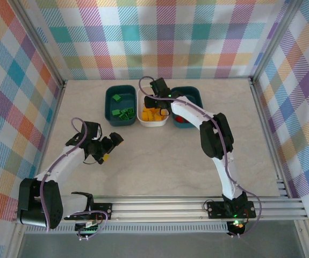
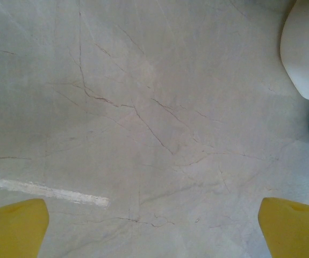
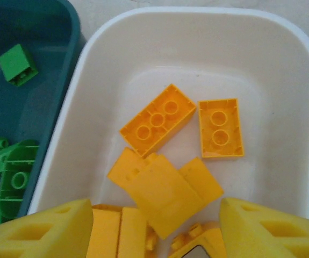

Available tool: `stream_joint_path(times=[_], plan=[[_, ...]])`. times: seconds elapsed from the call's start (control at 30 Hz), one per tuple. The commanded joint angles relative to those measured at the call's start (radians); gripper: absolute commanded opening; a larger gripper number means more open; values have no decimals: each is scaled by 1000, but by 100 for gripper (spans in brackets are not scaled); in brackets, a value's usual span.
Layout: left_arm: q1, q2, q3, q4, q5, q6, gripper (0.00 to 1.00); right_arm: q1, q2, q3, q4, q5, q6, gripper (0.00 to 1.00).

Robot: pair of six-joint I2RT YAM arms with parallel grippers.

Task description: Sort the legos into containers by color

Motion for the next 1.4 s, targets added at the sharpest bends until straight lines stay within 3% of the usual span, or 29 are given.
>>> stream_joint_path(times=[0.0,0.17,0.27,0.3,0.37,0.43,0.53,0.63,0.7,0.77,0.87,0.9,1.0,1.07,1.13,1.2,1.37], plan=[[5,-34,31,-38,9,20,100,10,-141,-67,34,-22,-31,65],[4,-80,112,-63,4,74,100,34,-373,-298,143,-24,-46,71],[-17,-162,216,-105,-80,137,100,70,-583,-493,246,-69,-98,81],[-43,-198,258,-132,-163,151,100,86,-655,-558,284,-97,-137,99],[-107,-263,316,-197,-411,114,100,142,-789,-688,349,-111,-221,100],[-158,-360,292,-189,-617,33,100,191,-915,-875,534,-102,-283,100],[-165,-472,153,7,-655,8,100,199,-1010,-1118,837,-61,-318,100],[-165,-470,76,96,-754,-38,100,193,-1068,-1169,783,157,-240,100],[-165,-435,50,163,-799,35,100,172,-1091,-1183,732,223,-258,100],[-165,-402,21,293,-823,203,100,118,-1110,-1228,742,244,-258,100],[-162,-323,-45,529,-954,512,100,12,-1145,-1321,837,238,-313,100],[-143,-277,-81,647,-961,618,100,-32,-1154,-1351,875,225,-342,100],[-68,-147,-185,903,-769,837,100,-177,-1123,-1410,946,221,-447,100],[-52,-33,-203,973,-767,831,100,-259,-1092,-1434,955,194,-463,100],[-34,68,-234,1044,-719,841,100,-322,-1074,-1459,931,92,-527,100],[-3,91,-223,1000,-701,745,100,-363,-1035,-1486,943,55,-576,100],[121,255,-325,1299,-594,635,100,-445,-1003,-1549,1009,-39,-483,100]])
